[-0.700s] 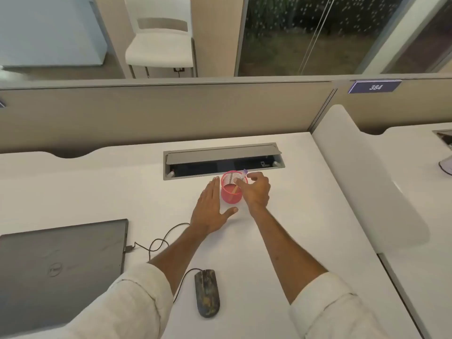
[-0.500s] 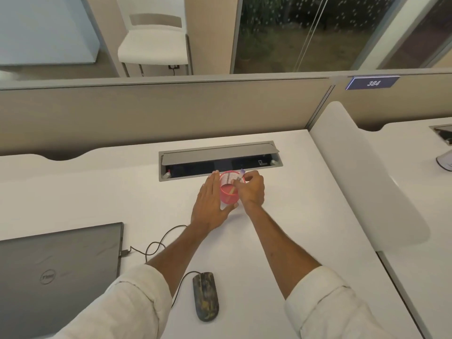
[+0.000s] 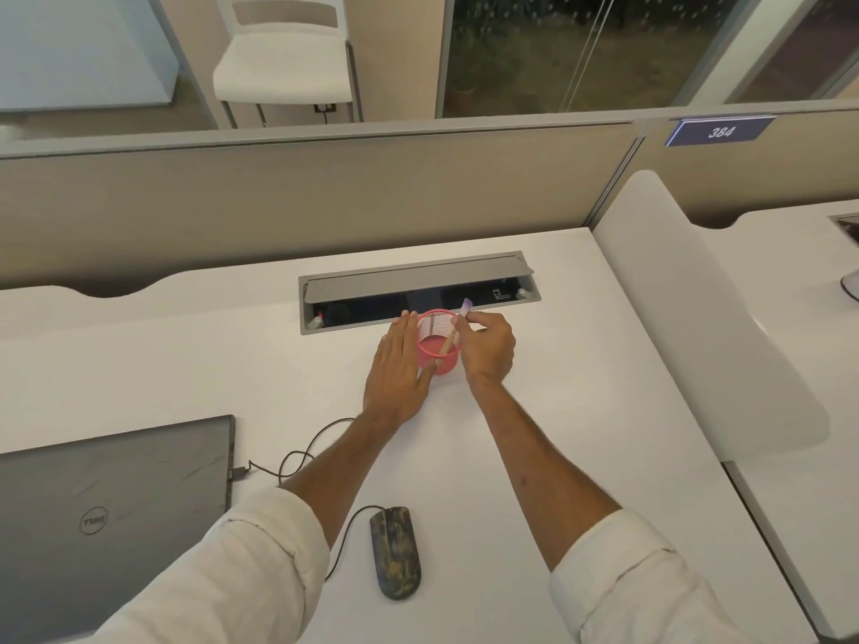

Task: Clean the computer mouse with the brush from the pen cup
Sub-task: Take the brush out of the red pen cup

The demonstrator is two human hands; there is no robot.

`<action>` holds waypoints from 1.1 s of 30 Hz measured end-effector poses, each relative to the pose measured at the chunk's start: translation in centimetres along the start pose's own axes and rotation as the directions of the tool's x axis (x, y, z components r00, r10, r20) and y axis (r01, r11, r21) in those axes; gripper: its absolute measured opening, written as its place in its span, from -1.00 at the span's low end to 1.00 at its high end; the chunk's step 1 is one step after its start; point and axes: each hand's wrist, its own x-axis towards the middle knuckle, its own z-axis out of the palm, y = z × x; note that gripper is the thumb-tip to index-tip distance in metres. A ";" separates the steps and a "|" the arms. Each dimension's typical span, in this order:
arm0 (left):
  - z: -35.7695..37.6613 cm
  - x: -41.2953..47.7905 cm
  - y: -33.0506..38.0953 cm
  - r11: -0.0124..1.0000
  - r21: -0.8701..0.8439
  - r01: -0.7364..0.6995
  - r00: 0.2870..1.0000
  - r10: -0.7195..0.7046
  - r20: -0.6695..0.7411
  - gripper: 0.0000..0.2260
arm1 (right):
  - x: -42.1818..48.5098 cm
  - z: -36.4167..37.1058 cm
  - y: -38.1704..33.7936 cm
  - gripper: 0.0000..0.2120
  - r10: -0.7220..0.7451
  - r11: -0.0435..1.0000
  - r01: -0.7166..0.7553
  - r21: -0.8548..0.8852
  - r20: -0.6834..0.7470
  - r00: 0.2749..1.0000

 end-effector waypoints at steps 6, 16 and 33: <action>-0.3 -0.1 0.1 1.000 0.004 -0.010 1.000 0.010 0.016 -0.31 | 0.2 -0.4 -0.1 -0.65 -0.034 0.996 0.037 0.086 -0.032 0.999; -2.3 -1.8 1.7 0.999 -0.009 -0.038 0.998 0.038 -0.058 -0.37 | -1.7 -3.1 -1.4 -0.80 0.037 0.948 -0.035 0.318 0.000 0.999; -3.5 -12.4 6.1 0.979 -0.023 -0.205 0.966 0.198 -0.164 -0.75 | -9.5 -10.7 2.5 -0.88 0.145 0.828 -0.277 0.487 0.291 0.946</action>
